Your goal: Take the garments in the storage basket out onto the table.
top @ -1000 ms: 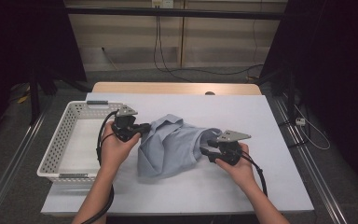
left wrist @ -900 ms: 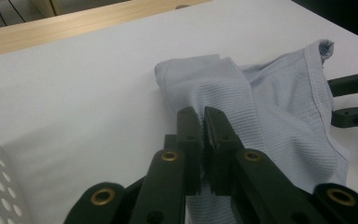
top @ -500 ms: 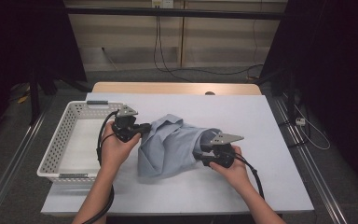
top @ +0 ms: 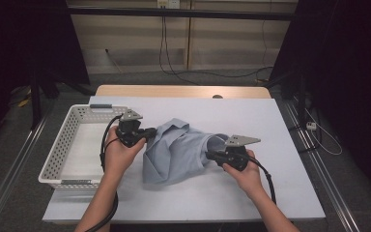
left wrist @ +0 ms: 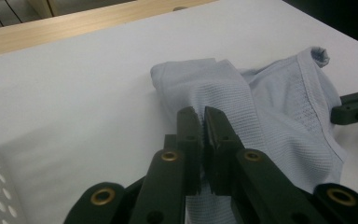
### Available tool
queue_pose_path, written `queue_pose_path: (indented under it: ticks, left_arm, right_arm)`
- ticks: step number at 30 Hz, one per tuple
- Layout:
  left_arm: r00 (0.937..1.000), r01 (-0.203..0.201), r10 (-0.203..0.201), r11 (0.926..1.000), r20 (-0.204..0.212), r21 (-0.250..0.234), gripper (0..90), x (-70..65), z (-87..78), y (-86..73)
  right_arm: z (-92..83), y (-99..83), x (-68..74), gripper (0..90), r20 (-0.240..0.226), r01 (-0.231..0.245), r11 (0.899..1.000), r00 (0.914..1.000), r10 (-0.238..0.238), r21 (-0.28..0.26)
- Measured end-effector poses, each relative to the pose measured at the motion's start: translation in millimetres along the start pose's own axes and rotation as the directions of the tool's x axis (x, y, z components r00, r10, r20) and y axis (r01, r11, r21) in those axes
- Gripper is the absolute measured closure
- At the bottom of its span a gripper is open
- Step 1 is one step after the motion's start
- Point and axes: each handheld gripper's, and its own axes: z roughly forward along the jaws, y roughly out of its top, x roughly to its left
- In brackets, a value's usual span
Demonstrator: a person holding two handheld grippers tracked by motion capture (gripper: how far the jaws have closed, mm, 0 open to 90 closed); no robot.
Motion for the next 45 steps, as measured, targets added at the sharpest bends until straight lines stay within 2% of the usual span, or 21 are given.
queue_pose_path:
  ticks: [2,5,9,12,14,16,20,24,27,29,30,31,33,36,38,40,42,45]
  left_arm:
    - [0.9999,0.006,-0.006,1.0000,0.012,0.000,85.7,0.4,0.0,-0.1]
    - [0.9998,0.004,-0.004,1.0000,0.018,0.005,85.7,-1.2,0.5,0.0]
    - [0.9993,-0.001,0.001,0.9999,0.039,0.013,85.7,-4.5,2.1,0.4]
    - [0.9970,0.005,-0.006,0.9999,0.077,0.016,85.7,-9.2,4.0,1.1]
    - [0.9958,-0.002,0.000,0.9999,0.091,0.017,85.8,-13.7,6.2,1.7]
    - [0.9949,-0.011,0.009,0.9998,0.100,0.018,85.8,-17.1,8.2,1.8]
    - [0.9953,-0.017,0.014,0.9993,0.096,0.032,85.8,-19.7,11.1,1.1]
    - [0.9959,-0.019,0.015,0.9990,0.089,0.042,85.6,-17.7,12.4,-0.4]
    - [0.9963,-0.020,0.016,0.9988,0.085,0.045,85.1,-16.5,12.2,-0.8]
    - [0.9968,-0.029,0.026,0.9986,0.075,0.044,84.6,-16.9,11.1,0.0]
    - [0.9971,-0.029,0.026,0.9989,0.071,0.036,84.0,-17.4,10.7,0.3]
    - [0.9974,-0.032,0.030,0.9991,0.065,0.028,82.9,-17.4,9.9,0.9]
    - [0.9976,-0.031,0.029,0.9993,0.063,0.022,80.9,-17.2,8.3,1.9]
    - [0.9981,-0.032,0.031,0.9994,0.053,0.013,74.3,-16.6,7.6,2.4]
    - [0.9980,-0.028,0.029,0.9996,0.057,-0.010,67.7,-17.0,7.5,3.2]
    - [0.9968,-0.026,0.028,0.9991,0.074,-0.033,56.5,-17.8,6.9,4.9]
    - [0.9957,-0.022,0.025,0.9991,0.089,-0.035,47.9,-19.8,6.7,6.3]
    - [0.9946,-0.038,0.043,0.9981,0.094,-0.047,38.7,-21.2,9.2,7.0]
  right_arm:
    - [-4.1,2.2,-2.9,88.9,0.008,-0.003,1.000,1.0000,0.003,-0.007]
    - [-9.7,4.4,-7.4,89.0,0.048,0.000,1.000,0.9989,0.001,-0.018]
    - [-20.7,7.0,-18.4,89.1,0.090,-0.023,0.998,0.9956,0.028,-0.052]
    - [-32.4,10.0,-27.9,89.2,0.129,-0.031,0.996,0.9908,0.041,-0.078]
    - [-39.5,10.6,-34.4,89.2,0.151,-0.053,0.993,0.9862,0.069,-0.104]
    - [-41.9,9.3,-39.4,89.1,0.166,-0.058,0.994,0.9835,0.073,-0.095]
    - [-36.1,3.7,-42.3,89.1,0.167,-0.076,0.994,0.9820,0.087,-0.073]
    - [-29.5,1.8,-40.9,87.2,0.151,-0.080,0.996,0.9847,0.086,-0.049]
    - [-27.3,1.2,-40.2,78.1,0.192,-0.096,0.994,0.9757,0.105,-0.052]
    - [-26.0,1.4,-40.7,63.3,0.211,-0.111,0.992,0.9700,0.121,-0.058]
    - [-25.4,1.6,-40.7,59.5,0.230,-0.109,0.992,0.9660,0.119,-0.056]
    - [-24.6,1.9,-40.7,56.5,0.231,-0.109,0.993,0.9659,0.118,-0.053]
    - [-22.0,2.0,-39.9,41.5,0.229,-0.118,0.992,0.9654,0.126,-0.049]
    - [-15.2,1.3,-37.3,34.1,0.228,-0.102,0.995,0.9682,0.104,-0.021]
    - [-9.7,1.4,-35.4,26.8,0.234,-0.094,0.996,0.9678,0.092,-0.001]
    - [-5.0,1.5,-34.2,27.4,0.231,-0.080,0.997,0.9700,0.075,0.012]
    - [-1.3,2.2,-33.2,27.5,0.230,-0.079,0.997,0.9701,0.076,0.004]
    - [3.9,5.3,-33.6,32.3,0.205,-0.080,0.997,0.9754,0.081,-0.012]
